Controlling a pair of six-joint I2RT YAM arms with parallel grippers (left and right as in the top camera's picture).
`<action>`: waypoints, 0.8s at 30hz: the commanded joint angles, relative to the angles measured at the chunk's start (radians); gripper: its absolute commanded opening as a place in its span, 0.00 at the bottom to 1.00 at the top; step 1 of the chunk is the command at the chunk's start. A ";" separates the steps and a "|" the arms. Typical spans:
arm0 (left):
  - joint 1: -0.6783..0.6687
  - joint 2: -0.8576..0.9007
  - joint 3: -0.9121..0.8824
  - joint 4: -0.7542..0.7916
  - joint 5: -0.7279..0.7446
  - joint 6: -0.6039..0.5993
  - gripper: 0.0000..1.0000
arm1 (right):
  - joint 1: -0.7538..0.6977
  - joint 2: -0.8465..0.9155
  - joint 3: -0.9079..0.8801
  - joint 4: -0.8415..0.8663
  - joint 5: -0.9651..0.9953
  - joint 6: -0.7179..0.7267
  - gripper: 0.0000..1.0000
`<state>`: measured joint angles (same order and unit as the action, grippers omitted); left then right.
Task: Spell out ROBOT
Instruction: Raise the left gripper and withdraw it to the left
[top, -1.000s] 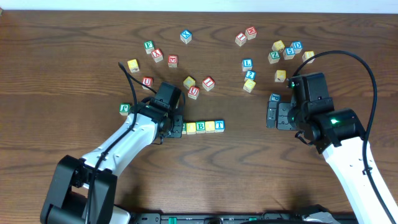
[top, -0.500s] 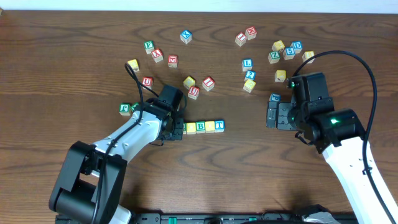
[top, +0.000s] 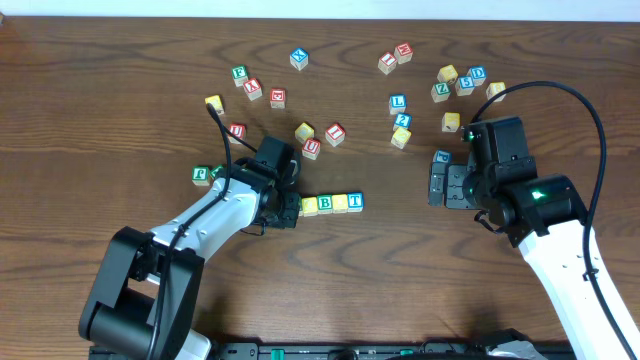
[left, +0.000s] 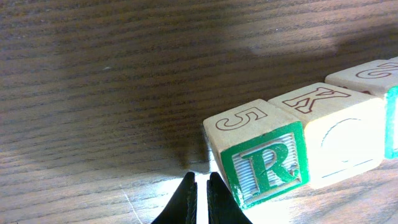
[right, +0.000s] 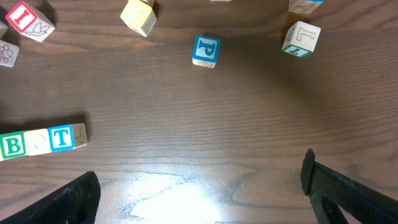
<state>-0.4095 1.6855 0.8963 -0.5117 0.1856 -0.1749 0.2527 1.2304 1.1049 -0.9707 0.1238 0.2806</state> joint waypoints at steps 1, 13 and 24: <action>-0.002 -0.003 -0.006 0.003 0.012 0.021 0.07 | -0.005 0.000 0.013 0.002 0.000 0.003 0.99; -0.002 -0.002 -0.006 -0.002 -0.108 0.021 0.08 | -0.005 0.000 0.013 0.024 0.017 -0.001 0.99; -0.002 -0.002 -0.006 0.073 -0.108 0.021 0.08 | -0.005 0.000 0.013 0.024 0.030 -0.009 0.99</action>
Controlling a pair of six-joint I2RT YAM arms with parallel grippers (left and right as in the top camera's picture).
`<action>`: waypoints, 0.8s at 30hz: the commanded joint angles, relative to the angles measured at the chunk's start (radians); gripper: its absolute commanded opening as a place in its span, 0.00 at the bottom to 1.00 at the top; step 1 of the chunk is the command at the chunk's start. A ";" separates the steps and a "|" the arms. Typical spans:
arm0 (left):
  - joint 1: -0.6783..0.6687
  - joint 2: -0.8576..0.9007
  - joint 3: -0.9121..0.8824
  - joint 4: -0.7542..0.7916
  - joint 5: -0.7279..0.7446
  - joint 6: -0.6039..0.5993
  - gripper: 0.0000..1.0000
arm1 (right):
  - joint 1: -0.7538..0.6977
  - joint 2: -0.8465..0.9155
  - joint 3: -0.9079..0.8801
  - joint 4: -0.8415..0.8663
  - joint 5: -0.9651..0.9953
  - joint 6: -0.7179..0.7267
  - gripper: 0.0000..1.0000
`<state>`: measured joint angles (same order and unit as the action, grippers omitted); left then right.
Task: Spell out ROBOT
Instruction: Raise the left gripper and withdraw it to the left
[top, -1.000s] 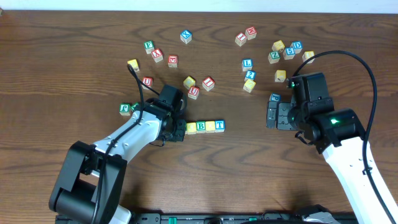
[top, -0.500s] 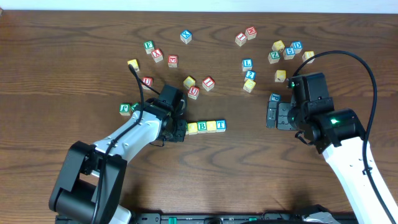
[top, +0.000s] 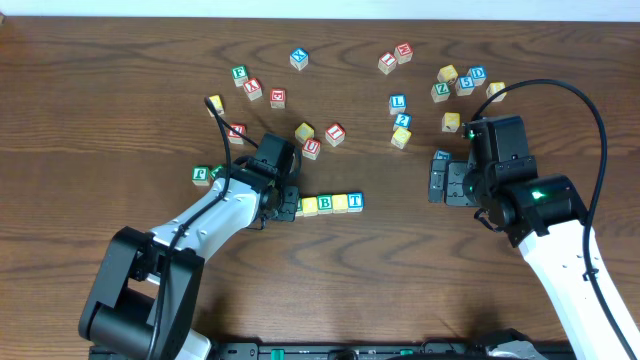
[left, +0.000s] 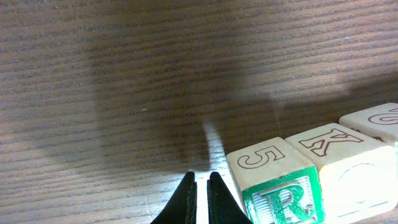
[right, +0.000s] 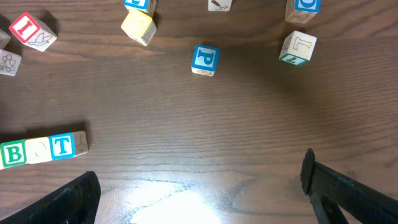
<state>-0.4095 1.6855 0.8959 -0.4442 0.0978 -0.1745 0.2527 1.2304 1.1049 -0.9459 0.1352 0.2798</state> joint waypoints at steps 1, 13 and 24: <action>-0.002 -0.002 -0.006 0.009 -0.021 0.021 0.08 | -0.005 0.000 0.013 0.000 0.019 -0.008 0.99; -0.002 -0.002 -0.006 0.047 -0.020 -0.003 0.08 | -0.004 0.000 0.013 0.008 -0.067 -0.003 0.99; -0.002 -0.002 -0.006 0.060 0.063 -0.018 0.08 | -0.004 0.000 0.013 0.007 -0.067 -0.004 0.99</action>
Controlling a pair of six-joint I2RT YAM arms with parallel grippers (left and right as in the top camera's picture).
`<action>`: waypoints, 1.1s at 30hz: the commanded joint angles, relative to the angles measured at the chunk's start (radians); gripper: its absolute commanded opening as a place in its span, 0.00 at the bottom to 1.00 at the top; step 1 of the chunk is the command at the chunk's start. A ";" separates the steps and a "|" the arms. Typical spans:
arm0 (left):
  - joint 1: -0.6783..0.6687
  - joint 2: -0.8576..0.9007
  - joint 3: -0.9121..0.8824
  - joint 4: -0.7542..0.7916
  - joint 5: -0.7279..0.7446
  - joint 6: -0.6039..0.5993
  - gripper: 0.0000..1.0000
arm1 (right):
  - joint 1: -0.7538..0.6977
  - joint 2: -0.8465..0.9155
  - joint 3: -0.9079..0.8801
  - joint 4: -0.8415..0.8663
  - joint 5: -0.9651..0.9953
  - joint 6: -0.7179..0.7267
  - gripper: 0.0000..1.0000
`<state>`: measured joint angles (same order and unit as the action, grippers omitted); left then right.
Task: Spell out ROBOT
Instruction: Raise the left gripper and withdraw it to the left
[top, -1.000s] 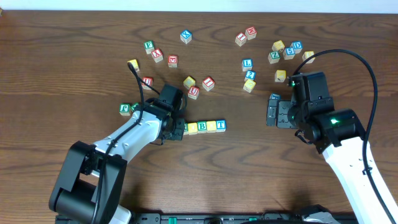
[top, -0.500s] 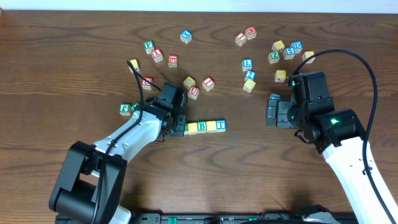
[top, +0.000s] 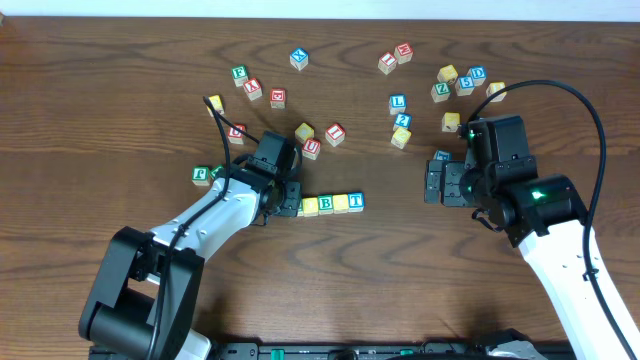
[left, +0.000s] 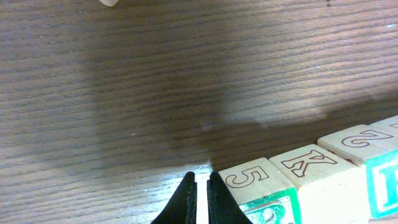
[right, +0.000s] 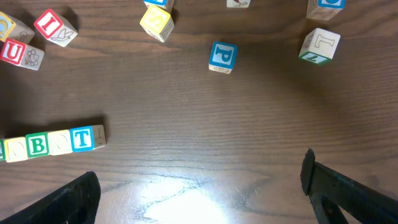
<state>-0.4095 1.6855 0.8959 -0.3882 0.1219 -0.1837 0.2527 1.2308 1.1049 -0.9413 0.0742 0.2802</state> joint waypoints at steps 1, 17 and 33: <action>-0.002 -0.002 -0.006 0.005 0.043 -0.008 0.08 | -0.004 0.000 0.013 0.003 -0.006 -0.004 0.99; -0.002 -0.002 -0.006 -0.010 -0.078 -0.047 0.08 | -0.004 0.000 0.013 0.001 0.002 -0.021 0.99; 0.084 -0.243 -0.004 -0.149 -0.266 -0.077 0.07 | -0.004 0.000 0.013 -0.046 0.092 -0.054 0.99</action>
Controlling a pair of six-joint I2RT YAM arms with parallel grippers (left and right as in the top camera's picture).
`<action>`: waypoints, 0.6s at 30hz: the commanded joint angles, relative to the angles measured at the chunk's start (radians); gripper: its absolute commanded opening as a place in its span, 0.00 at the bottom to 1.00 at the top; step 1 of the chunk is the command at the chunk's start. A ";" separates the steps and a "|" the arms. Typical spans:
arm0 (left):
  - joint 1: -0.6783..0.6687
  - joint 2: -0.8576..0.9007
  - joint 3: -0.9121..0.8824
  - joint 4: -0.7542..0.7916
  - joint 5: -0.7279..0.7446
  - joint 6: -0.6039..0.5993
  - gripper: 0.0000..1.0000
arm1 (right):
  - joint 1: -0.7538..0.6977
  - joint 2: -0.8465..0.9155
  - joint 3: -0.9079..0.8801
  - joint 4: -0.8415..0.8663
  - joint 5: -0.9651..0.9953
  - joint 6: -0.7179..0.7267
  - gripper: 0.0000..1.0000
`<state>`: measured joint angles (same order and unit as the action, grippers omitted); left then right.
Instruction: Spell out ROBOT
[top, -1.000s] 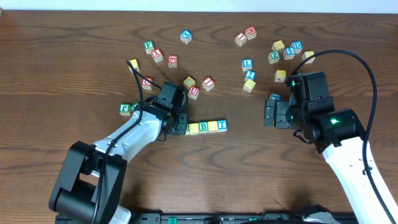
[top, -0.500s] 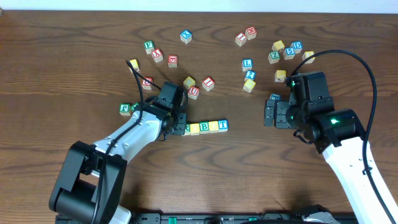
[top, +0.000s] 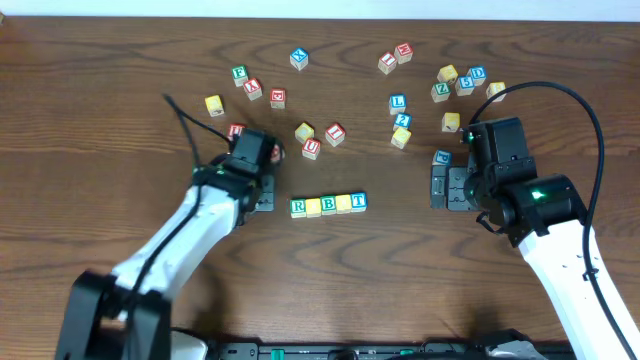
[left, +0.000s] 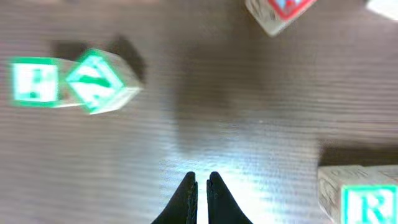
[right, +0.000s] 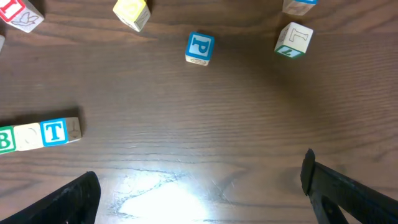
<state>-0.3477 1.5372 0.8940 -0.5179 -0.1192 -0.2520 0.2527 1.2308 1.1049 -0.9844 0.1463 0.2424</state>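
Observation:
Five letter blocks stand in a row (top: 328, 205) on the brown table, reading R, pale O, B, pale O, T. In the left wrist view only the green R block (left: 364, 200) shows, at the lower right. My left gripper (top: 262, 193) is shut on nothing, its tips (left: 201, 180) over bare wood, left of the R and apart from it. My right gripper (top: 445, 187) hangs open well to the right of the row, wide apart (right: 199, 186) in its own view, with the B, O, T end (right: 38, 135) at the left edge.
Loose letter blocks lie scattered across the far half of the table: a blue P (right: 200, 48), a yellow block (right: 132, 12), a green-edged block (right: 292, 40). Two green blocks (left: 68, 81) and a red one (left: 280, 9) lie near the left gripper.
My left gripper, still shut, has moved left and away from the R end of the row, so the R block now shows uncovered from overhead. The right gripper has shifted only slightly.
My shut left gripper stood right against the left end of the row, beside the R block, through all three earlier moments, shifting a little. Now it is clear of the row, which reads R O B O T. The right gripper stayed open at the right.

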 joint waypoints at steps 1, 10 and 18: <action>0.026 -0.145 -0.002 -0.029 -0.025 -0.008 0.08 | -0.004 0.000 0.013 -0.003 0.020 -0.024 0.99; 0.027 -0.358 -0.002 -0.102 -0.025 -0.008 0.23 | -0.004 0.000 0.013 -0.020 -0.053 -0.023 0.99; 0.027 -0.361 -0.001 -0.074 -0.105 -0.008 0.66 | -0.004 0.000 0.013 0.051 -0.080 -0.018 0.01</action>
<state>-0.3252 1.1919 0.8940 -0.5987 -0.1570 -0.2619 0.2527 1.2312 1.1049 -0.9413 0.0879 0.2241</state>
